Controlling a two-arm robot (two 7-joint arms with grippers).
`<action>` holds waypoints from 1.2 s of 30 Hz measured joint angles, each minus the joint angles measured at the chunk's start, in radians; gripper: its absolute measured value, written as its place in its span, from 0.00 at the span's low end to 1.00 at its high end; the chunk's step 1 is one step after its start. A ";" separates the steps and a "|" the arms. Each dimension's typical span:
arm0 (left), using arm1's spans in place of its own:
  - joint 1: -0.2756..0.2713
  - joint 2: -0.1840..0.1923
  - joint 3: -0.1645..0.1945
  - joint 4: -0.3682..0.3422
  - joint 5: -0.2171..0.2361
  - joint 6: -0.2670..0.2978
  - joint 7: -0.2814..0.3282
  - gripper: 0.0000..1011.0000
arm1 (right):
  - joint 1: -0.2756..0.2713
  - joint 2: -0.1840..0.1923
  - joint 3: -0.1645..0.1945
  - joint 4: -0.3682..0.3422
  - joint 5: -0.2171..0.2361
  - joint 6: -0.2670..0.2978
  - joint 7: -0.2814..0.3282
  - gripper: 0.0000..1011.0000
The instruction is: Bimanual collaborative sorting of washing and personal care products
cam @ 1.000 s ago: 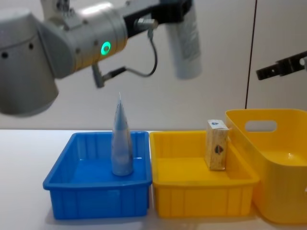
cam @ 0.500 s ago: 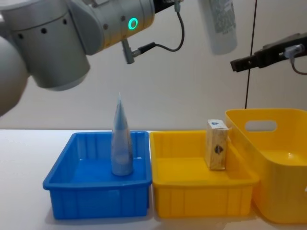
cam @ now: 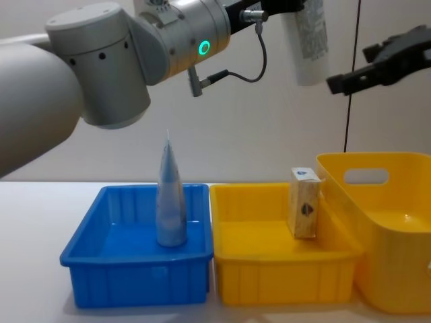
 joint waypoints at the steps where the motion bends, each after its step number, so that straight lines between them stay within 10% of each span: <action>1: -0.003 -0.001 0.000 0.005 0.001 -0.002 0.000 0.22 | -0.008 0.025 0.003 -0.019 0.004 -0.001 0.017 0.99; 17: -0.040 -0.028 0.001 0.074 0.027 -0.009 0.006 0.22 | -0.058 0.174 0.031 -0.140 0.015 -0.011 0.090 0.99; 36: -0.028 -0.040 -0.010 0.069 0.043 0.015 0.024 0.22 | -0.054 0.131 0.042 -0.122 -0.018 -0.049 -0.003 0.99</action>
